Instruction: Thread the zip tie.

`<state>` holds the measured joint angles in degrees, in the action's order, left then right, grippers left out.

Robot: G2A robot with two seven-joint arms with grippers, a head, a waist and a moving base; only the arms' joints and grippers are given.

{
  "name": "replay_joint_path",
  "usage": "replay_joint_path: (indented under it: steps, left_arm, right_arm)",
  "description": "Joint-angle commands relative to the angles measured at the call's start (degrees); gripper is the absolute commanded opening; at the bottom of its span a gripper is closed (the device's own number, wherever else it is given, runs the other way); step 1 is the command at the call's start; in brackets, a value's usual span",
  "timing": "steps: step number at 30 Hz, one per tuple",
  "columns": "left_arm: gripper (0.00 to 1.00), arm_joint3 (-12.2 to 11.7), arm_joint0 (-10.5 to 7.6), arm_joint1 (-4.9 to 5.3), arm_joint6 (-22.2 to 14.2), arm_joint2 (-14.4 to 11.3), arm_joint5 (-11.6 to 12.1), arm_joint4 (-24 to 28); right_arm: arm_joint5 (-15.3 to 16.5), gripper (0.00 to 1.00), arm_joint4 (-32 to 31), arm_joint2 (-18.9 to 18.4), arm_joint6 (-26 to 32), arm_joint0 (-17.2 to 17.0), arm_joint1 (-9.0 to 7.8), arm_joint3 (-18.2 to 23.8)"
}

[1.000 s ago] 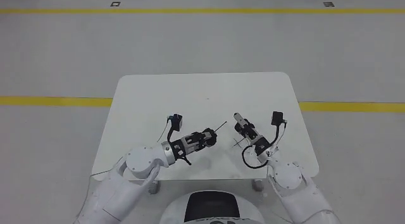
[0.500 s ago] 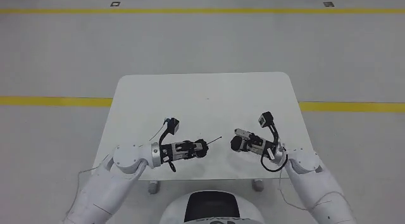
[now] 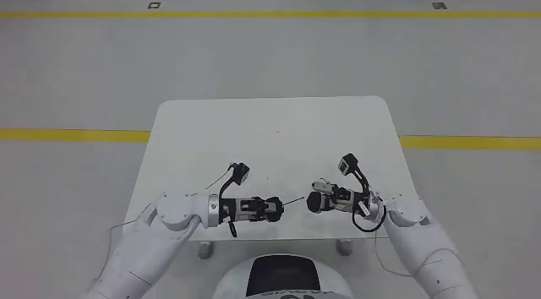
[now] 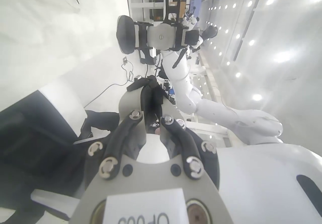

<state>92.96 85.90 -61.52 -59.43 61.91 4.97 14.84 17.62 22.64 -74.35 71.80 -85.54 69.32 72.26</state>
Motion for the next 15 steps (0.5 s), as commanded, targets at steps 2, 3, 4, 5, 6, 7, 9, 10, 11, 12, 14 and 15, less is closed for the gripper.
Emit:
replay_joint_path:
  steps: [2, 3, 4, 5, 6, 7, 9, 10, 11, 12, 14, 15]
  left_arm:
    - [0.00, -0.1, -0.70, 0.14, -3.5, -1.3, 1.0, 0.6]
    - [0.00, -0.5, -1.00, 0.23, -4.1, -1.5, 0.9, 0.4]
    - [0.00, -0.6, -1.16, 0.29, -4.1, -1.8, 0.9, -0.2]
    - [0.00, -0.5, -1.33, 0.35, -3.5, -2.0, 1.2, -1.1]
    - [0.00, -0.5, -1.33, 0.35, -3.5, -2.0, 1.2, -1.1]
    - [0.00, -0.5, -1.33, 0.35, -3.5, -2.0, 1.2, -1.1]
    - [0.00, -0.5, -1.33, 0.35, -3.5, -2.0, 1.2, -1.1]
    - [0.00, -0.5, -1.33, 0.35, -3.5, -2.0, 1.2, -1.1]
    - [0.00, -0.4, -1.30, 0.32, -3.2, -2.2, 1.1, -1.1]
    - [0.00, -0.6, -1.45, 0.33, -2.5, -2.4, 1.0, -1.5]
    - [0.00, -1.0, -1.70, 0.38, -1.7, -2.8, 0.5, -1.5]
    - [0.00, -1.1, -1.77, 0.40, -1.6, -2.9, 0.5, -1.3]
  right_arm:
    - [0.1, 1.00, 2.1, 1.3, 7.8, 2.2, -0.22, -2.8]
    - [0.5, 1.00, 2.4, 2.7, 7.8, 2.9, -0.32, -3.4]
    - [0.7, 1.00, 3.2, 3.8, 7.8, 3.3, -0.49, -3.8]
    - [0.7, 1.00, 3.2, 3.8, 7.8, 3.3, -0.49, -3.8]
    - [0.7, 1.00, 3.2, 3.8, 7.8, 3.3, -0.49, -3.8]
    - [0.7, 1.00, 3.2, 3.8, 7.8, 3.3, -0.49, -3.8]
    - [0.7, 1.00, 3.2, 3.8, 7.8, 3.3, -0.49, -3.8]
    - [0.7, 1.00, 3.2, 3.8, 7.8, 3.3, -0.49, -3.8]
    - [1.0, 1.00, 2.7, 3.9, 7.1, 3.3, -0.50, -3.5]
    - [1.8, 1.00, 2.1, 3.9, 6.5, 3.1, -0.56, -3.2]
    - [1.6, 1.00, 3.5, 3.6, 7.1, 3.1, -0.73, -4.7]
    - [1.9, 1.00, 3.5, 3.7, 7.8, 3.3, -0.80, -5.0]
